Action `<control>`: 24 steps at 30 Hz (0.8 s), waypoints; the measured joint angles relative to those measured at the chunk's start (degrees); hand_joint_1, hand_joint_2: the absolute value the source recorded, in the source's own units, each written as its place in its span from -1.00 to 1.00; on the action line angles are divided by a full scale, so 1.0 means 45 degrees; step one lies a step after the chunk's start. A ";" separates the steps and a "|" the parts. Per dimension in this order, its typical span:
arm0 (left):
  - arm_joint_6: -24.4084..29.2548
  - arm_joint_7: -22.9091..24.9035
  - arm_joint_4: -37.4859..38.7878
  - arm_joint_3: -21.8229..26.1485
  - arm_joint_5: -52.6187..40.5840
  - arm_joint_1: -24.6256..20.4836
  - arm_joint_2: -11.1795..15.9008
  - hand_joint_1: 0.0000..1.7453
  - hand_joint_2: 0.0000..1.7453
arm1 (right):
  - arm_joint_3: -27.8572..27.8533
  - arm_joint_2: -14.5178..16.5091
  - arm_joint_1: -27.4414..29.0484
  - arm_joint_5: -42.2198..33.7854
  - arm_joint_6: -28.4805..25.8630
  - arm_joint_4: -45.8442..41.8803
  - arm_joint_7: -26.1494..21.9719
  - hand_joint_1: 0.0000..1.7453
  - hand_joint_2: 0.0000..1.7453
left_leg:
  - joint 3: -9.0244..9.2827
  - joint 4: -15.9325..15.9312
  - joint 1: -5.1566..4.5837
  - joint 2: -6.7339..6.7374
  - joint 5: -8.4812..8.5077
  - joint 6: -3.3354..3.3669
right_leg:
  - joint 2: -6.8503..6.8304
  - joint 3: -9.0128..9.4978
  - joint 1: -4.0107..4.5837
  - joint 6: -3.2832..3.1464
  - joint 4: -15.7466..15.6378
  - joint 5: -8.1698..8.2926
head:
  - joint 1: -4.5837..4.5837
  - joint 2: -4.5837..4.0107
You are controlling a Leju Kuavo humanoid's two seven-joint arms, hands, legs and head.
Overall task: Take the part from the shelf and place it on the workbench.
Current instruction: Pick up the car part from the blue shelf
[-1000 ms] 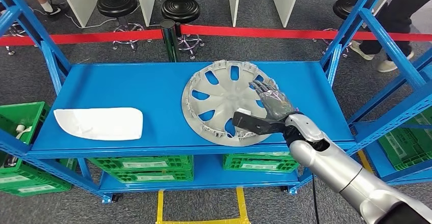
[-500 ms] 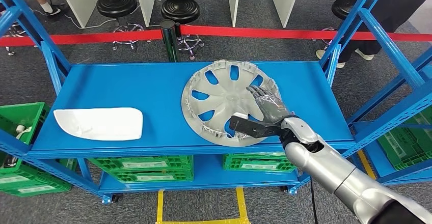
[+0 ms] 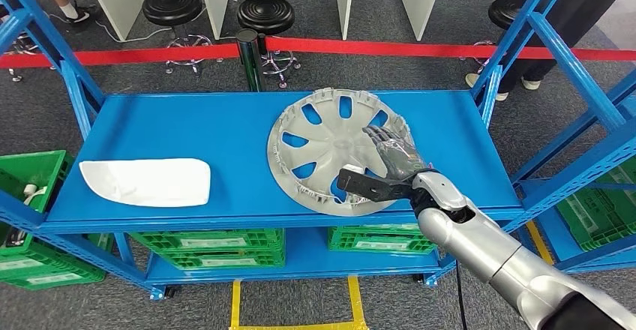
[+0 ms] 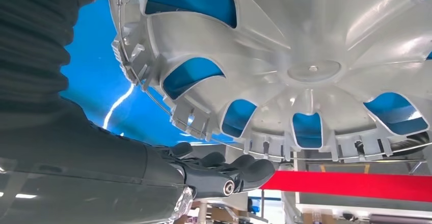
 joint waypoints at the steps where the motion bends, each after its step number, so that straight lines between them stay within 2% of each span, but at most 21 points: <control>1: -0.0001 -0.0002 0.0000 0.0000 0.0011 0.0000 0.0000 -1.00 -1.00 | -0.0002 -0.0012 0.0020 -0.0028 -0.0011 0.0015 0.0000 -1.00 1.00 | 0.0001 0.0000 0.0000 -0.0012 0.0000 0.0000 | -0.0001 0.0001 0.0000 0.0000 0.0000 0.0000 | -0.0001 0.0000; 9: 0.0002 0.0000 0.0000 0.0000 0.0061 0.0001 -0.0005 -1.00 -1.00 | -0.0032 -0.0231 0.0193 -0.0079 -0.0103 0.0033 0.0101 -1.00 1.00 | 0.0003 0.0001 0.0000 -0.0096 0.0005 -0.0008 | -0.0021 0.0011 -0.0001 0.0000 -0.0002 -0.0001 | -0.0001 0.0000; 14: 0.0005 -0.0001 0.0000 -0.0004 0.0069 0.0003 -0.0005 -1.00 -1.00 | -0.0058 -0.0260 0.0356 -0.0005 -0.0757 -0.0135 -0.0005 -1.00 1.00 | 0.0003 0.0001 0.0000 -0.0112 0.0009 -0.0011 | -0.0041 0.0021 -0.0001 -0.0001 -0.0002 -0.0001 | 0.0005 0.0001; 24: 0.0078 -0.0049 0.0000 -0.0005 0.0055 0.0003 -0.0005 -1.00 -1.00 | -0.0018 -0.0169 0.0577 0.0440 -0.0364 -0.0811 -0.0094 -1.00 1.00 | 0.0001 0.0000 0.0003 -0.0074 0.0018 -0.0028 | -0.0042 0.0020 0.0002 -0.0001 0.0002 -0.0002 | -0.0004 0.0000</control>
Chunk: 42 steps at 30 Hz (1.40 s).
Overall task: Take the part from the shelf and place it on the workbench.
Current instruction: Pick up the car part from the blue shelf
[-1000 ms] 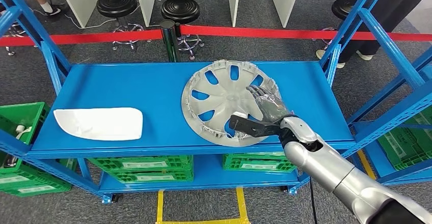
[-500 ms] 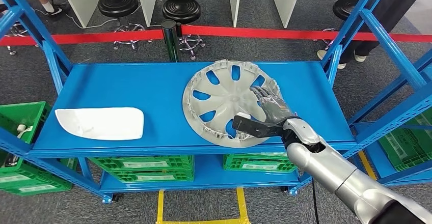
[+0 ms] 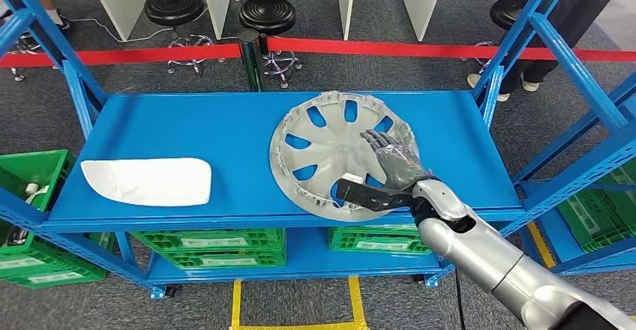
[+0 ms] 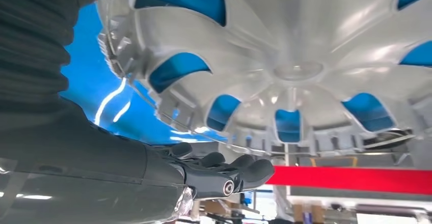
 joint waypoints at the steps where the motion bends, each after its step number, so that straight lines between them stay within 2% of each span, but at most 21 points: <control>1: -0.0004 0.0006 0.0000 0.0000 0.0000 0.0000 0.0000 -1.00 -1.00 | 0.0004 0.0024 0.0022 0.0030 -0.0022 -0.0055 -0.0028 -1.00 1.00 | 0.0000 0.0000 0.0000 0.0006 0.0000 0.0000 | 0.0000 0.0000 0.0000 0.0000 0.0000 0.0000 | 0.0000 0.0000; 18: -0.0046 0.0057 0.0000 -0.0005 0.0024 0.0000 0.0000 -1.00 -1.00 | 0.0021 0.0226 0.0482 0.0301 0.0213 -0.1343 0.0011 -1.00 1.00 | -0.0002 0.0000 -0.0001 0.0076 0.0000 -0.0001 | 0.0011 -0.0012 -0.0001 -0.0001 0.0001 0.0000 | 0.0004 0.0001; 42: 0.0023 0.0062 0.0001 -0.0148 -0.0030 -0.0002 0.0000 -1.00 -1.00 | 0.0327 0.0242 0.0962 -0.0340 0.0656 -0.1008 -0.0149 -1.00 1.00 | -0.0002 0.0000 -0.0001 0.0054 0.0000 -0.0001 | 0.0012 -0.0021 -0.0002 -0.0002 0.0000 0.0000 | 0.0005 0.0000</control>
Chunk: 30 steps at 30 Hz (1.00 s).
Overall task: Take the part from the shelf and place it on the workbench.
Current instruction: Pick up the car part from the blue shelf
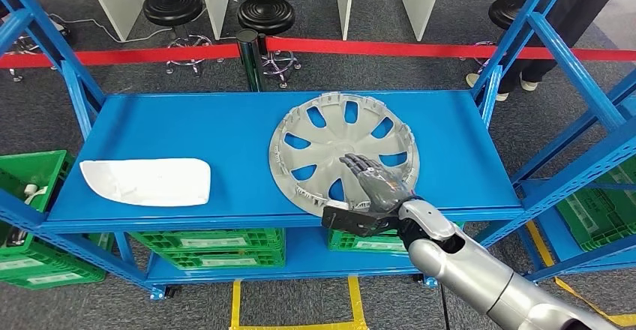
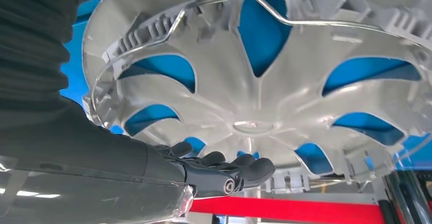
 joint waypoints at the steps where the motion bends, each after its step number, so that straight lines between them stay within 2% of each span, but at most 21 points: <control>1: 0.0005 -0.0001 0.0000 -0.0029 -0.0006 0.0000 0.0000 -1.00 -1.00 | 0.0000 -0.0019 0.0013 -0.0067 0.0015 0.0043 0.0000 -1.00 1.00 | 0.0000 0.0000 0.0000 -0.0008 0.0000 0.0000 | 0.0000 0.0000 0.0000 0.0000 0.0000 0.0000 | -0.0001 0.0000; 18: -0.0007 -0.0006 -0.0001 -0.0198 -0.0063 -0.0007 0.0063 -1.00 -1.00 | -0.0018 -0.0417 0.0453 -0.1243 0.0167 0.1200 -0.0600 -1.00 1.00 | 0.0002 0.0000 0.0001 -0.0079 0.0002 -0.0002 | -0.0008 -0.0002 -0.0001 -0.0002 -0.0002 -0.0004 | -0.0006 0.0000; 19: -0.0004 -0.0011 -0.0001 -0.0211 -0.0052 -0.0007 0.0077 -1.00 -1.00 | -0.0022 -0.0481 0.0459 -0.1337 0.0203 0.1216 -0.0633 -0.58 1.00 | 0.0005 0.0000 0.0001 -0.0089 0.0002 -0.0002 | -0.0010 -0.0003 -0.0001 -0.0003 -0.0003 -0.0007 | -0.0007 0.0000; 22: -0.0001 -0.0030 -0.0001 -0.0244 -0.0017 -0.0004 0.0107 -1.00 -1.00 | -0.0050 -0.0686 0.0507 -0.1554 0.0248 0.1236 -0.0665 0.92 1.00 | 0.0010 0.0000 0.0001 -0.0122 0.0002 -0.0002 | -0.0023 0.0003 -0.0003 -0.0009 -0.0006 -0.0013 | -0.0006 0.0000; 23: -0.0001 -0.0039 -0.0001 -0.0248 -0.0002 -0.0004 0.0113 -1.00 -1.00 | -0.0069 -0.0746 0.0539 -0.1606 0.0245 0.1239 -0.0665 1.00 1.00 | 0.0011 0.0000 0.0000 -0.0135 0.0002 -0.0002 | -0.0031 0.0007 -0.0003 -0.0009 -0.0007 -0.0013 | -0.0005 0.0000; 30: -0.0001 -0.0075 -0.0001 -0.0250 0.0051 0.0001 0.0136 -1.00 -1.00 | -0.0111 -0.1050 0.0711 -0.1700 0.0211 0.1208 -0.0681 1.00 1.00 | 0.0026 0.0001 0.0000 -0.0195 0.0008 -0.0009 | -0.0071 0.0037 -0.0004 -0.0008 -0.0014 -0.0013 | -0.0001 0.0000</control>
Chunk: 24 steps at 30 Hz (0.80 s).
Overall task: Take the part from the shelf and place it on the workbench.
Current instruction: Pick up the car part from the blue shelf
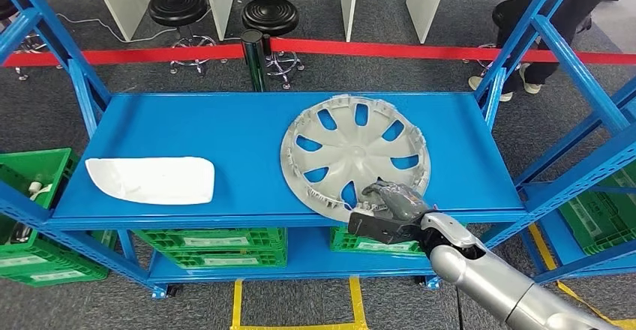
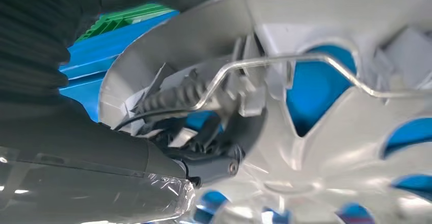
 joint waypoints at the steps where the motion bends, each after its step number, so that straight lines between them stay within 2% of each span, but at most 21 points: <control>1: 0.0000 -0.0001 0.0000 0.0000 0.0001 0.0000 0.0000 -1.00 -1.00 | -0.0002 -0.0023 0.0009 -0.0002 -0.0005 -0.0010 -0.0004 1.00 1.00 | 0.0005 0.0000 0.0000 0.0000 0.0000 0.0000 | 0.0000 0.0004 0.0000 0.0000 -0.0001 0.0000 | 0.0000 0.0000; 11: 0.0016 -0.0060 0.0000 0.0000 0.0187 0.0004 0.0000 -1.00 -1.00 | -0.0311 -0.0333 0.0325 -0.0098 -0.0318 -0.0312 0.0186 1.00 1.00 | 0.0052 0.0000 -0.0001 0.0007 0.0000 0.0000 | -0.0009 0.0057 0.0000 0.0002 -0.0003 -0.0006 | -0.0009 0.0000; 17: 0.0175 -0.0712 0.0000 0.0001 0.0531 0.0021 -0.0036 -1.00 -1.00 | -0.0827 -0.0556 0.0797 -0.0442 -0.1317 -0.0792 0.0158 1.00 1.00 | 0.0049 0.0000 -0.0003 0.0026 0.0000 0.0000 | -0.0010 0.0065 0.0000 0.0003 -0.0001 -0.0005 | -0.0006 0.0000; 21: 0.0168 -0.2086 0.0005 0.0019 0.1222 0.0081 -0.0098 -1.00 1.00 | -0.1561 -0.0546 0.1461 -0.1281 -0.3345 -0.1673 -0.0730 1.00 1.00 | 0.0036 0.0000 -0.0015 0.0082 -0.0001 0.0000 | -0.0004 0.0071 -0.0003 0.0005 0.0012 -0.0004 | 0.0011 0.0000; 24: 0.0465 -0.3384 0.0002 0.0057 0.1530 0.0117 -0.0144 -1.00 1.00 | -0.2441 -0.0423 0.1923 -0.2544 -0.4912 -0.3146 -0.1659 1.00 1.00 | 0.0028 0.0000 -0.0021 0.0130 -0.0002 0.0000 | 0.0002 0.0050 -0.0006 0.0005 0.0019 -0.0004 | 0.0002 0.0001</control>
